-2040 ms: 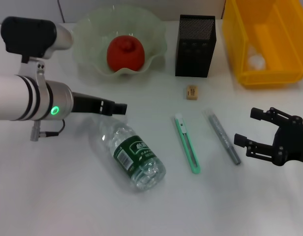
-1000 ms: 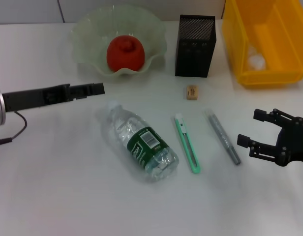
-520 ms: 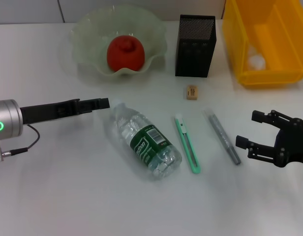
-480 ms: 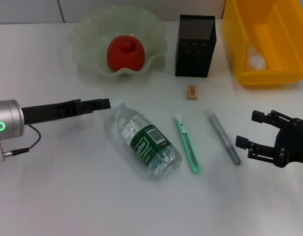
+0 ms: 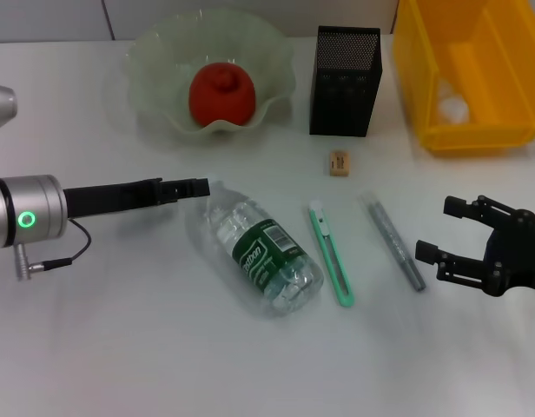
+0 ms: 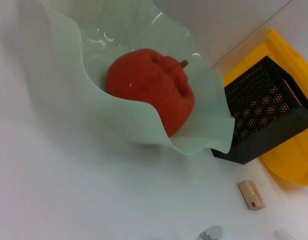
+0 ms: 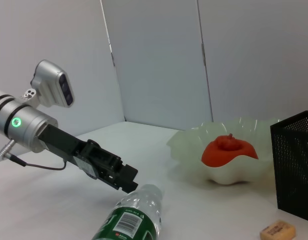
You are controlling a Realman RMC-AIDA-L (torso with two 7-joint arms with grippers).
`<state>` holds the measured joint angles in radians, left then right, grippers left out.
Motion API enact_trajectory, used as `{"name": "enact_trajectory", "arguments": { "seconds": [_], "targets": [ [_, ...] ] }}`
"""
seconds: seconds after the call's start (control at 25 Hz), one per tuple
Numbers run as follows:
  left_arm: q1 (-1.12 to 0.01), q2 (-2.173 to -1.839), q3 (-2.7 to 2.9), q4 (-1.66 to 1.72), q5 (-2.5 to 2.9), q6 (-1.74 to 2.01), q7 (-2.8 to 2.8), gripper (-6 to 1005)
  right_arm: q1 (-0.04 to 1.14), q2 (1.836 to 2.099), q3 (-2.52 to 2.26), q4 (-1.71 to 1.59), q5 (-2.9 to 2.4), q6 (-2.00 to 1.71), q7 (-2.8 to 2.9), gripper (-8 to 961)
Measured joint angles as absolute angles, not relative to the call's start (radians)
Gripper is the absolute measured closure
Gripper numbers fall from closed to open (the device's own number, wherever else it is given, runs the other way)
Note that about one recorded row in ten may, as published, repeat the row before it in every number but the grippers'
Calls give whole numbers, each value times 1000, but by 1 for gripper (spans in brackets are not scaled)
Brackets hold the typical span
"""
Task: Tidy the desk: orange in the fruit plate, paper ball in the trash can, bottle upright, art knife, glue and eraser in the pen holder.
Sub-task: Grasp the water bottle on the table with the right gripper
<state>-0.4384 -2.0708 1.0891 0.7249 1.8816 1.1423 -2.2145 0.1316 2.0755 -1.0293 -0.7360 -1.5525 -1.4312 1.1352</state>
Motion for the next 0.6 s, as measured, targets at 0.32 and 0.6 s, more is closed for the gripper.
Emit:
{"name": "enact_trajectory", "arguments": {
  "seconds": [0.32,0.6],
  "targets": [
    [-470,-2072,1091,686,1879,1116,-2198,261,133,2075,-1029,-736,-1553,-1431,1135,112],
    [-509,-2073,1091,641,1875,1105,-2186,264,134,2075,-1029,-736,-1552,-1430,1135,112]
  ]
}}
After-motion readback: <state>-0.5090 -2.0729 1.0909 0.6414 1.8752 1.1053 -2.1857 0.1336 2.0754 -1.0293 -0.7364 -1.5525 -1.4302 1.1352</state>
